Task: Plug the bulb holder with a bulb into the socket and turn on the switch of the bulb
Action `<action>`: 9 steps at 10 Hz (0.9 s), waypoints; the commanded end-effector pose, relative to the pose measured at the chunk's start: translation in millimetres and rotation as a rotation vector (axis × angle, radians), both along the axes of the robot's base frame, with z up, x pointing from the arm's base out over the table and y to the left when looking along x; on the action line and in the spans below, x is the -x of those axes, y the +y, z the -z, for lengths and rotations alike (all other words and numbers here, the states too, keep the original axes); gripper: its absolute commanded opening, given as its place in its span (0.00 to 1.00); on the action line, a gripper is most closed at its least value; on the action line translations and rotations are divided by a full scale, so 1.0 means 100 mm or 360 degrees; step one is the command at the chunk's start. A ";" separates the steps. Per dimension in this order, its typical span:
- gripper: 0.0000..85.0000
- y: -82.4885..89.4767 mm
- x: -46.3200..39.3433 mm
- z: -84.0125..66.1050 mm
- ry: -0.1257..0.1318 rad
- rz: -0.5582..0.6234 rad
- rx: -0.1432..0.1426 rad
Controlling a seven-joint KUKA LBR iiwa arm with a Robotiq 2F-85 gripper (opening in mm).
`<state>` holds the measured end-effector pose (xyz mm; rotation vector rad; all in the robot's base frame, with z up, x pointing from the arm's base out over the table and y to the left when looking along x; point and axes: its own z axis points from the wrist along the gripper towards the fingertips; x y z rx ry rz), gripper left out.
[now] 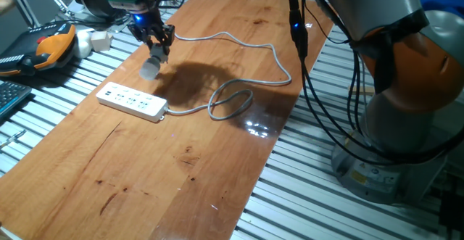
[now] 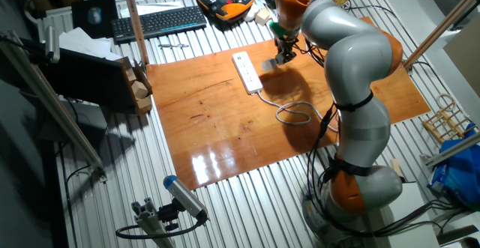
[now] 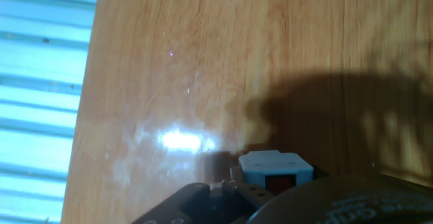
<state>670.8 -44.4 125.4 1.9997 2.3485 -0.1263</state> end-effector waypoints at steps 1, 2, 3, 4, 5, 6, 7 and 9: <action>0.00 0.05 0.000 -0.02 0.0000 0.0001 -0.0009; 0.00 0.11 0.004 -0.04 0.0000 -0.0001 -0.0009; 0.00 0.16 0.015 -0.06 -0.0004 -0.0007 -0.0011; 0.00 0.20 0.026 -0.07 -0.0008 -0.0022 -0.0016; 0.00 0.21 0.025 -0.06 -0.0013 -0.0042 -0.0036; 0.00 0.23 0.019 -0.06 -0.0017 -0.0061 -0.0053; 0.00 0.26 0.003 -0.07 -0.0020 -0.0054 -0.0068; 0.00 0.35 -0.023 -0.09 -0.0030 0.0040 -0.0028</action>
